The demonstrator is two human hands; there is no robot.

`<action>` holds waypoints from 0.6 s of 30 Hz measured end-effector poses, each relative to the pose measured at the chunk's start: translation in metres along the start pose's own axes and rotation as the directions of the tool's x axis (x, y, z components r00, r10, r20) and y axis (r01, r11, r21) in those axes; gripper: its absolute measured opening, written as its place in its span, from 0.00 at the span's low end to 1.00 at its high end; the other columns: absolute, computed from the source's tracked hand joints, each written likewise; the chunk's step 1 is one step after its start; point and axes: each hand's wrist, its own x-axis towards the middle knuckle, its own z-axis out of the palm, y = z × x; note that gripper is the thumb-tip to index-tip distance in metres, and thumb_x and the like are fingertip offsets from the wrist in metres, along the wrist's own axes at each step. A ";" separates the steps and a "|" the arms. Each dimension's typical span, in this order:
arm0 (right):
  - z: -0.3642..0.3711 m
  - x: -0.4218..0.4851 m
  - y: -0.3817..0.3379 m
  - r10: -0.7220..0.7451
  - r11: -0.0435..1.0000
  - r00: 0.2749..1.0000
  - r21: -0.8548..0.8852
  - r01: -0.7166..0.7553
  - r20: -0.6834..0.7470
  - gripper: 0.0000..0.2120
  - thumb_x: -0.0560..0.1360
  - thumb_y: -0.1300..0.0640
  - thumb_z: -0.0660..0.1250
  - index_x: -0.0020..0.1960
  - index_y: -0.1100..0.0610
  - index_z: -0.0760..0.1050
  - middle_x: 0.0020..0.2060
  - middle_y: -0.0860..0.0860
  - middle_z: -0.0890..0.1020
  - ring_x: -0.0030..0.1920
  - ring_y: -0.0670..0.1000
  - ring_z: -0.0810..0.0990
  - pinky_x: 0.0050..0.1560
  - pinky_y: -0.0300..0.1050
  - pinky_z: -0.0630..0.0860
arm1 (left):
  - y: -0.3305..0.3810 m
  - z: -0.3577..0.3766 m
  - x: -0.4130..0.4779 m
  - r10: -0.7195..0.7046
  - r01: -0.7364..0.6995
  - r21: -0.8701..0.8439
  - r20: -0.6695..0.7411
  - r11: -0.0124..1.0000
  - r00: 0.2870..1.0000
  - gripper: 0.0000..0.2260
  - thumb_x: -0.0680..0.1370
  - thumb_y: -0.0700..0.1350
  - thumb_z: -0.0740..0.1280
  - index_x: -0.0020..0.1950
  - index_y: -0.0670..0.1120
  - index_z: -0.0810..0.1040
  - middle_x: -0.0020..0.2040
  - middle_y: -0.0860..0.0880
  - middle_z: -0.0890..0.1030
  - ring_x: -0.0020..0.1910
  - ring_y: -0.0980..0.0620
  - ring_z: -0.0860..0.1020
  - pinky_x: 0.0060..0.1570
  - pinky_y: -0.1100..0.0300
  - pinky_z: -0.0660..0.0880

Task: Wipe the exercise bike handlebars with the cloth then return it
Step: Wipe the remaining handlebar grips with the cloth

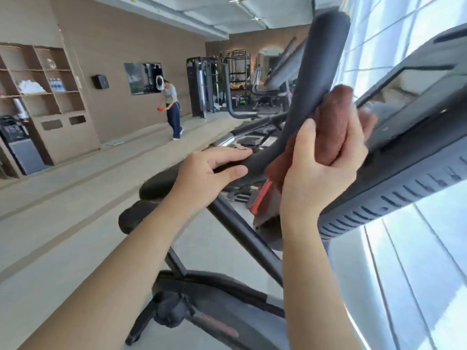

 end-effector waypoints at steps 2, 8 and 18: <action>0.003 -0.012 -0.001 -0.027 0.998 1.000 -0.049 0.026 -0.012 0.21 0.70 0.56 0.69 0.62 0.47 0.73 0.55 0.45 0.72 0.58 0.36 0.71 0.57 0.25 0.64 | -0.003 0.000 0.003 0.004 -0.004 -0.002 0.015 1.000 1.000 0.15 0.72 0.39 0.70 0.57 0.51 0.79 0.54 0.56 0.81 0.55 0.63 0.76 0.61 0.60 0.71; 0.008 -0.074 0.016 -0.189 0.956 0.982 -0.228 0.186 0.006 0.24 0.68 0.66 0.72 0.62 0.57 0.73 0.56 0.65 0.69 0.61 0.60 0.72 0.65 0.51 0.69 | -0.009 0.001 0.001 0.122 -0.122 0.042 -0.003 0.992 0.993 0.14 0.73 0.39 0.69 0.58 0.50 0.79 0.55 0.54 0.81 0.55 0.60 0.76 0.62 0.58 0.70; -0.028 -0.035 -0.015 -0.199 0.949 0.968 -0.215 0.229 0.153 0.22 0.69 0.59 0.71 0.63 0.52 0.74 0.57 0.56 0.71 0.60 0.40 0.70 0.62 0.30 0.63 | -0.002 -0.003 -0.002 0.136 -0.133 0.155 -0.008 0.979 0.991 0.12 0.74 0.43 0.68 0.57 0.52 0.80 0.55 0.56 0.81 0.56 0.60 0.75 0.60 0.62 0.68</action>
